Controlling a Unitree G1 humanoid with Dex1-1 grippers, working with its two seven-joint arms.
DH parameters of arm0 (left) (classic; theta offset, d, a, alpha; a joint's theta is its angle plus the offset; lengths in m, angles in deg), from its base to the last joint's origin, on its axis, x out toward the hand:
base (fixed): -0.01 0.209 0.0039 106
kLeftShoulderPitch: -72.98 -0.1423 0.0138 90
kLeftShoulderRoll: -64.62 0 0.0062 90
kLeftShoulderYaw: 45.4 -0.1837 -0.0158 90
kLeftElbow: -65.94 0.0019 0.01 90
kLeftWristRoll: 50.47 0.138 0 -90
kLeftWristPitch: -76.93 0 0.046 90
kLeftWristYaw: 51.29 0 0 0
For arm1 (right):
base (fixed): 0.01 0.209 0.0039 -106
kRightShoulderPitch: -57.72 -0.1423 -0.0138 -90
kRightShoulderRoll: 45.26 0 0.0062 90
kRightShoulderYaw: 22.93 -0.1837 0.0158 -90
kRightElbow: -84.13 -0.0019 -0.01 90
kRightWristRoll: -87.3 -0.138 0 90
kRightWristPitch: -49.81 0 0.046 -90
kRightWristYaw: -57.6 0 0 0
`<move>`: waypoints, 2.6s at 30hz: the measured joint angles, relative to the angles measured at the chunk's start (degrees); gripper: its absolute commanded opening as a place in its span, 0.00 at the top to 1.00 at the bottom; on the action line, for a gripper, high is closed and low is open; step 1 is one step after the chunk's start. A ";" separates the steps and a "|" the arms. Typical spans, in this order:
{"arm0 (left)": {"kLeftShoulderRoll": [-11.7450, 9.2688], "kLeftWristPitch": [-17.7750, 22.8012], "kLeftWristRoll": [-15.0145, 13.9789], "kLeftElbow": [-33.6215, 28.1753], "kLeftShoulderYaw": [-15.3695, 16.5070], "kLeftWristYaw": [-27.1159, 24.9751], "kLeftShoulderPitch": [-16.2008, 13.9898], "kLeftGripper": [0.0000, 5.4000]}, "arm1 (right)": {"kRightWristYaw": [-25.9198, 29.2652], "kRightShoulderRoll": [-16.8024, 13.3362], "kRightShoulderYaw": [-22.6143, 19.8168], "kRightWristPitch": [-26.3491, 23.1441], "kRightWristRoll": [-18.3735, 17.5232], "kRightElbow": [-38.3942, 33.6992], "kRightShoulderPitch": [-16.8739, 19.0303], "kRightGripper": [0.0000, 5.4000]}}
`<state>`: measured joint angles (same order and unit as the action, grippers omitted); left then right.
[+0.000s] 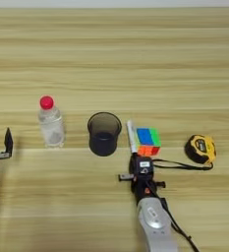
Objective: Move the objects on the table
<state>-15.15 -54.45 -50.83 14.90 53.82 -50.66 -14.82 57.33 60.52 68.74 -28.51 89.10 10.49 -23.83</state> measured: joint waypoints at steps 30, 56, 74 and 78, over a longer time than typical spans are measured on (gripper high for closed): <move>-0.01 0.01 0.00 0.07 0.03 -0.01 0.10 0.00 | 0.39 -5.43 -11.27 -6.51 -3.81 -15.41 1.43 0.86; -0.01 0.00 0.01 0.06 0.02 -0.01 0.08 0.00 | -0.54 -6.51 -11.97 -7.02 -2.58 -1.72 -0.82 0.80; -0.03 0.00 0.00 0.06 0.03 -0.06 0.08 0.00 | -1.52 -6.42 -12.12 -1.89 -1.90 -2.55 -1.17 0.45; -0.05 0.00 0.00 0.06 0.03 -0.08 0.08 0.00 | -1.47 -6.15 -12.04 -0.49 -1.99 -3.19 -1.16 0.39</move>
<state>-15.19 -54.45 -50.83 14.96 53.86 -50.74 -14.75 55.86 54.37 56.70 -29.00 87.12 7.30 -24.99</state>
